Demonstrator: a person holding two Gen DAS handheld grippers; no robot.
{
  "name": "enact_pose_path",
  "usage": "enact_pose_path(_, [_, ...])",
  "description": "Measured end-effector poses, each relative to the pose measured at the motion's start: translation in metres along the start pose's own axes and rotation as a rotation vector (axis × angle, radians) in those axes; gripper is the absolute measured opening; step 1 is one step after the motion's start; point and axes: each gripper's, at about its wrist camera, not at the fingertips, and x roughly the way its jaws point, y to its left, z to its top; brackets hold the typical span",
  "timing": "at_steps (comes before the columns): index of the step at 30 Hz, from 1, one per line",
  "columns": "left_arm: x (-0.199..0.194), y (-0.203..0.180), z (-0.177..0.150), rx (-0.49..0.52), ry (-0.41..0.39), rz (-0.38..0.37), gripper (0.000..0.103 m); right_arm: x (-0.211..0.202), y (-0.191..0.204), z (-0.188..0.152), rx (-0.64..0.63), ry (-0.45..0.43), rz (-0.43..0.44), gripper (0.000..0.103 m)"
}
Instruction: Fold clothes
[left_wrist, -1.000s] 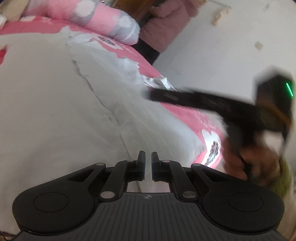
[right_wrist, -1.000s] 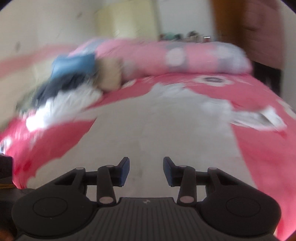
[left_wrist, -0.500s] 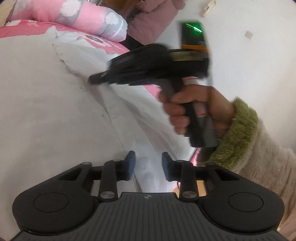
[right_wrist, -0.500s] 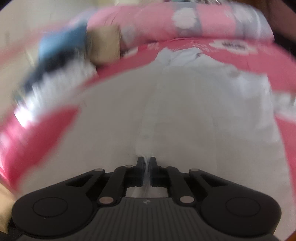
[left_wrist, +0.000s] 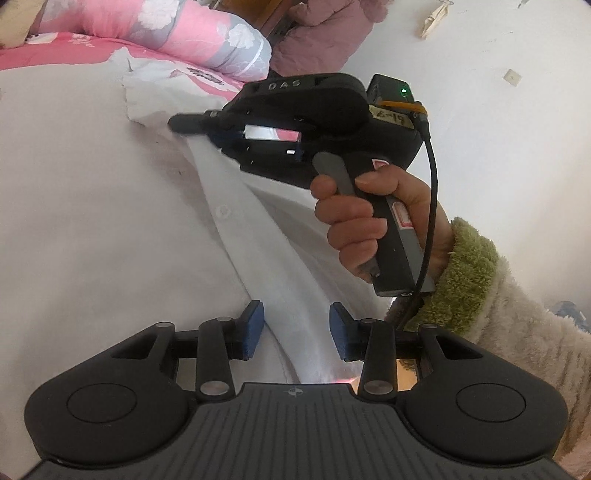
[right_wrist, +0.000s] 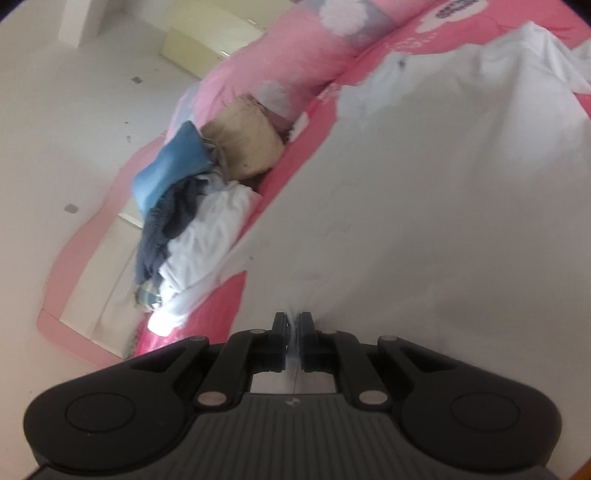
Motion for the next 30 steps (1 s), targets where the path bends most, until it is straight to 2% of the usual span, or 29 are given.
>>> enact_pose_path(2, [0.000,0.000,0.000,-0.002,0.000,0.005,0.040,-0.004,0.002,-0.001,-0.029,-0.023,-0.053,0.009])
enact_pose_path(3, [0.000,0.000,-0.001,-0.001,0.002,0.007,0.040,-0.006,0.004,-0.001,-0.054,-0.031,-0.093,0.014])
enact_pose_path(4, [0.000,0.000,-0.001,0.001,0.004,0.008,0.041,-0.006,0.008,-0.003,-0.111,-0.028,-0.174,0.029])
enact_pose_path(6, [-0.001,-0.001,-0.003,0.008,0.010,0.008,0.041,-0.009,0.021,-0.009,-0.204,-0.026,-0.293,0.048])
enact_pose_path(11, [-0.006,-0.001,-0.003,0.013,0.014,0.023,0.041,-0.059,0.056,-0.039,-0.340,-0.145,-0.348,0.048])
enact_pose_path(15, [-0.010,-0.002,-0.001,0.029,0.009,0.053,0.041,-0.115,0.061,-0.071,-0.307,-0.278,-0.408,0.048])
enact_pose_path(17, [-0.012,-0.002,0.000,0.037,0.006,0.068,0.041,-0.145,0.055,-0.089,-0.257,-0.351,-0.493,0.047])
enact_pose_path(21, [-0.014,-0.001,0.008,0.056,-0.003,0.101,0.041,-0.201,0.040,-0.124,-0.166,-0.461,-0.800,0.043])
enact_pose_path(23, [-0.014,-0.004,0.013,0.068,-0.013,0.101,0.041,-0.224,0.030,-0.140,-0.104,-0.488,-0.897,0.042])
enact_pose_path(25, [-0.010,-0.009,0.020,0.079,-0.018,0.083,0.041,-0.236,0.020,-0.150,-0.054,-0.487,-0.877,0.042])
enact_pose_path(30, [0.014,-0.031,0.034,0.148,0.012,0.012,0.042,-0.226,0.000,-0.153,0.026,-0.467,-0.729,0.043])
